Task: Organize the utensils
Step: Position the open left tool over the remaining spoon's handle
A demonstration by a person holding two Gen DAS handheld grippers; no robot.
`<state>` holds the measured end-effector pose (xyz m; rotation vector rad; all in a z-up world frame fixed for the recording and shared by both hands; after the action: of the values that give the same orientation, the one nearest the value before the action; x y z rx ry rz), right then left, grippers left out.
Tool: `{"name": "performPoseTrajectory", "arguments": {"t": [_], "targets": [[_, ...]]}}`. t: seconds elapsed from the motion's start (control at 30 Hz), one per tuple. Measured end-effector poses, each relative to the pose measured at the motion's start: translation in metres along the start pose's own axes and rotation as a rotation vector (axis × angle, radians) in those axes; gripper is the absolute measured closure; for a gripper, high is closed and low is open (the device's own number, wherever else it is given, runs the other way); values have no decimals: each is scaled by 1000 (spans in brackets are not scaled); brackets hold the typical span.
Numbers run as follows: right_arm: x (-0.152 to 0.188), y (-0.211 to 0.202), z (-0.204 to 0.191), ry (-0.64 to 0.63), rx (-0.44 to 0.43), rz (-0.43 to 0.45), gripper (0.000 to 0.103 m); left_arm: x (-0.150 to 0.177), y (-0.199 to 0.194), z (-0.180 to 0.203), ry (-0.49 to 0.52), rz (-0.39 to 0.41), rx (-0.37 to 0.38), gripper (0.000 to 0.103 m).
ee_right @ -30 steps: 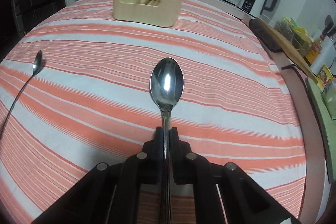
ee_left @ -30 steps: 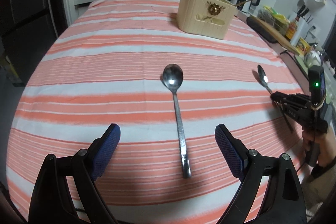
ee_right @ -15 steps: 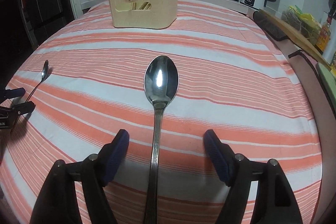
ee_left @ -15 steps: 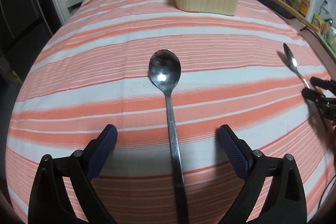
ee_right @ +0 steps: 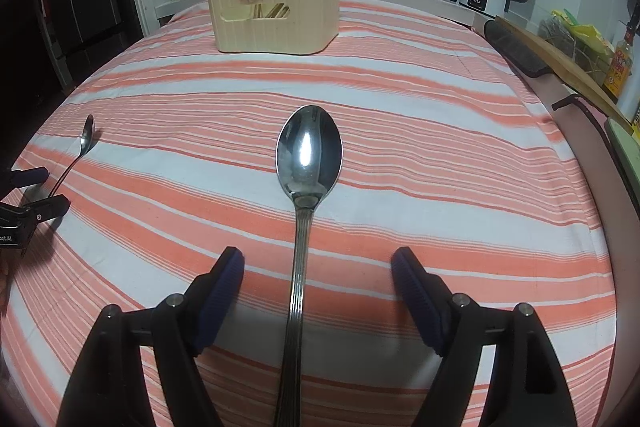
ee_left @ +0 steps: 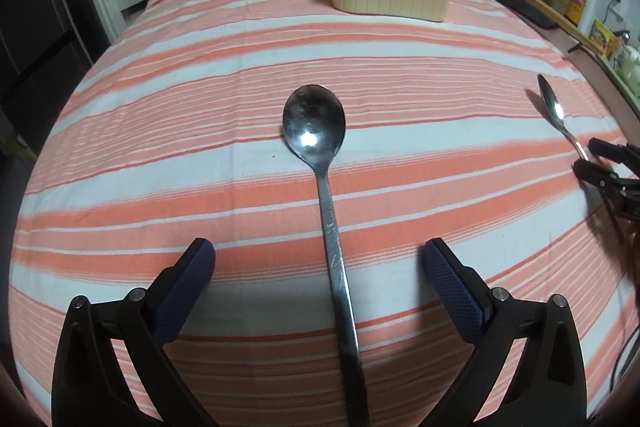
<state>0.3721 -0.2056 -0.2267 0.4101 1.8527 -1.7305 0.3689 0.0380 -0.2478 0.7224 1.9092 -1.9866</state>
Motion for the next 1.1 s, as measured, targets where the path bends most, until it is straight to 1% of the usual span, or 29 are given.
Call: {"name": "performPoseTrajectory", "arguments": {"t": [0.1,0.37,0.53,0.87,0.93,1.0,1.1], "targets": [[0,0,0,-1,1,0,23,2,-2,-2,21,0,21,0],[0,0,-1,-2,2,0,23,6,-6,2,35,12,-6,0],[0,0,-1,-2,3,0,23,6,-5,-1,22,12,23,0],[-1,0,0,-2,0,-4,23,6,-5,0,19,7,17,0],[-2,0,0,-23,-15,-31,23,5,-5,-2,36,-12,33,0],[-4,-1,1,-39,-35,-80,23,5,-7,-6,58,-13,57,1],[-6,-2,5,-21,-52,-112,24,-1,-7,-17,35,-11,103,1]]}}
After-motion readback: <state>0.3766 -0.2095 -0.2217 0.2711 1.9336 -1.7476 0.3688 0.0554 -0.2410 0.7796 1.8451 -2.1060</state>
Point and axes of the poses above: each gripper's, at about its wrist camera, not at the fingertips, and y roughly the way its jaws point, z to its right, x to its underside, the point moved 2 cm from there along y, roughly the way its jaws point
